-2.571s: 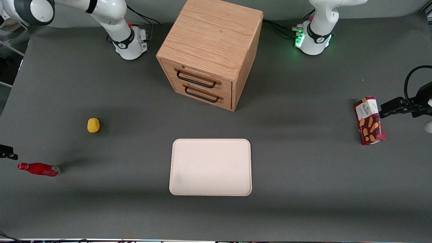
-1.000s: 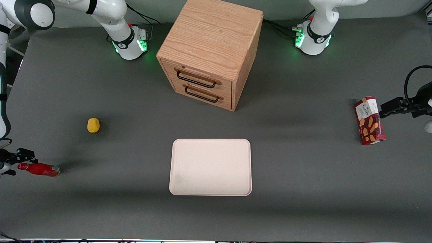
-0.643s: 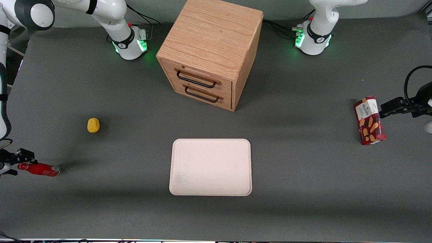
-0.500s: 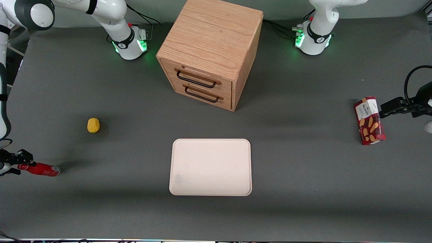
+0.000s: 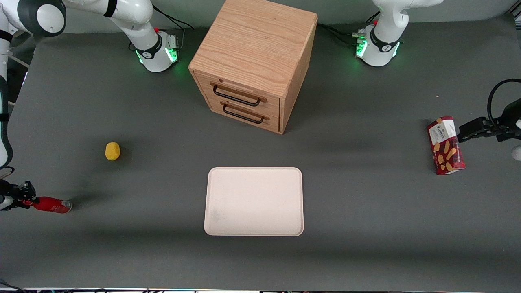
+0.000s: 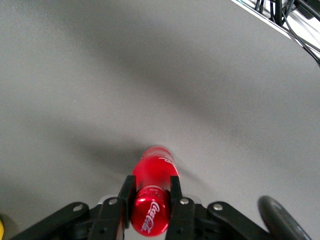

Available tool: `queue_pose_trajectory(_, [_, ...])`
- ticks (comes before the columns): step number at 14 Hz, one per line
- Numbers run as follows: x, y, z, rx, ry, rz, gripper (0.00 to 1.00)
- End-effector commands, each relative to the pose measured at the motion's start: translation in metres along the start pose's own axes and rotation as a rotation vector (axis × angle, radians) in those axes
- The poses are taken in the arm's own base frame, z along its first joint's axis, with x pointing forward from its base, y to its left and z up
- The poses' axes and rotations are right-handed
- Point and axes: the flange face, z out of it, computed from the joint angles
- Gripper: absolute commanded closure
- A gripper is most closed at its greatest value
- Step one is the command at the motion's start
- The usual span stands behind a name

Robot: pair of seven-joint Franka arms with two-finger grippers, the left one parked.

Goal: Place coke bottle on tray
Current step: 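Close the right gripper around the red bottle's body, then lift the bottle and carry it toward the white tray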

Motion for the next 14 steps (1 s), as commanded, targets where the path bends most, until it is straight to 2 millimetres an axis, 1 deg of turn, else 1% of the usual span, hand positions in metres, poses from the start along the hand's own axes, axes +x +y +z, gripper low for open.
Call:
queue_pose_trajectory(1, [0.0,0.001,-0.009,-0.009,0.008,-0.021,1.0])
queue_pose_trajectory(2, [0.001,0.002,-0.016,-0.012,0.01,-0.022,1.0])
queue_pose_trajectory(4, [0.003,0.001,-0.037,-0.014,-0.003,-0.033,1.0])
queue_pose_trajectory(6, [0.007,-0.002,-0.067,-0.002,-0.009,-0.036,1.0])
queue_pose_trajectory(8, [0.007,-0.007,-0.101,0.007,-0.016,-0.039,1.0])
queue_pose_trajectory(10, [0.008,-0.014,-0.139,0.026,-0.027,-0.045,1.0])
queue_pose_trajectory(11, [0.007,-0.017,-0.162,0.024,-0.03,-0.047,1.0])
queue_pose_trajectory(12, [0.001,-0.018,-0.184,0.019,-0.042,-0.044,1.0])
queue_pose_trajectory(14, [-0.005,-0.027,-0.228,0.014,-0.051,-0.044,1.0])
